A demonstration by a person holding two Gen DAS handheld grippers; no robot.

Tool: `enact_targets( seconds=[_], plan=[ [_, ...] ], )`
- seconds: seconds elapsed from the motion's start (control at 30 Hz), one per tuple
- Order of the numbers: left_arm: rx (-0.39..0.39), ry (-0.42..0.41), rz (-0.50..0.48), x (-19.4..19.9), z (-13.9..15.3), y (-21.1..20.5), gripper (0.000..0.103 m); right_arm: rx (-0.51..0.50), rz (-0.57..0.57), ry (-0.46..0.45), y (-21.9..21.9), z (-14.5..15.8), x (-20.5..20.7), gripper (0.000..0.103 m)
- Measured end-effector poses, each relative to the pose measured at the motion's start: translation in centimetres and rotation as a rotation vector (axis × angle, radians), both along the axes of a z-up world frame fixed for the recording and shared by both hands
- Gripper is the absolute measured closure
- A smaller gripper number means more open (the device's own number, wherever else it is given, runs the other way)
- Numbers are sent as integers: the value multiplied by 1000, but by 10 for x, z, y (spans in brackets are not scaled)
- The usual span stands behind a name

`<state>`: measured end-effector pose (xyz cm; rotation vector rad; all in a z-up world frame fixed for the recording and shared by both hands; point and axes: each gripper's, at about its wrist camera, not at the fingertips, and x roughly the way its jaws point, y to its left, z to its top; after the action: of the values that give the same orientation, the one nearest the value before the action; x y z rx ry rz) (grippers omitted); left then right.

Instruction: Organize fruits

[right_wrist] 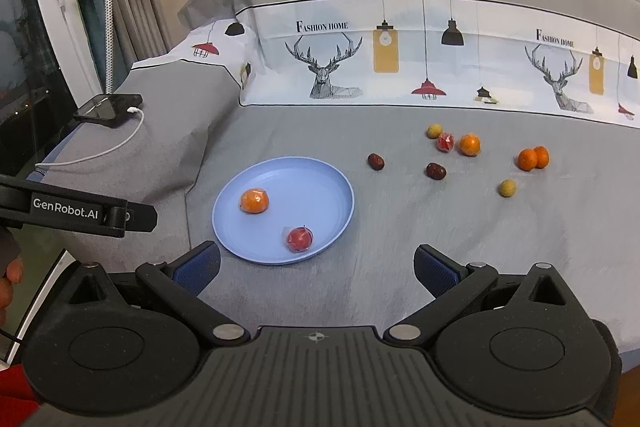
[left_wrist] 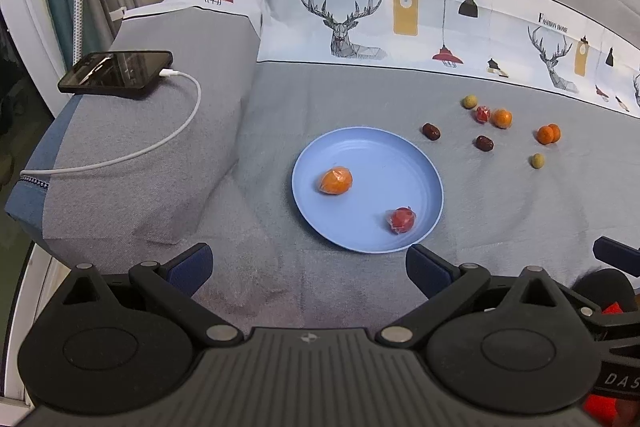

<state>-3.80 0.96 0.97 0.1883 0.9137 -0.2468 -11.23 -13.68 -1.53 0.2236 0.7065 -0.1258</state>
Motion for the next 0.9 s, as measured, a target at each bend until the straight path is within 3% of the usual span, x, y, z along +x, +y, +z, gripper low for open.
enact_targets(
  seconds=[0.9],
  plan=[
    [71, 70, -49, 33, -26, -52, 0, 103, -107, 47, -42, -33, 11, 1]
  ],
)
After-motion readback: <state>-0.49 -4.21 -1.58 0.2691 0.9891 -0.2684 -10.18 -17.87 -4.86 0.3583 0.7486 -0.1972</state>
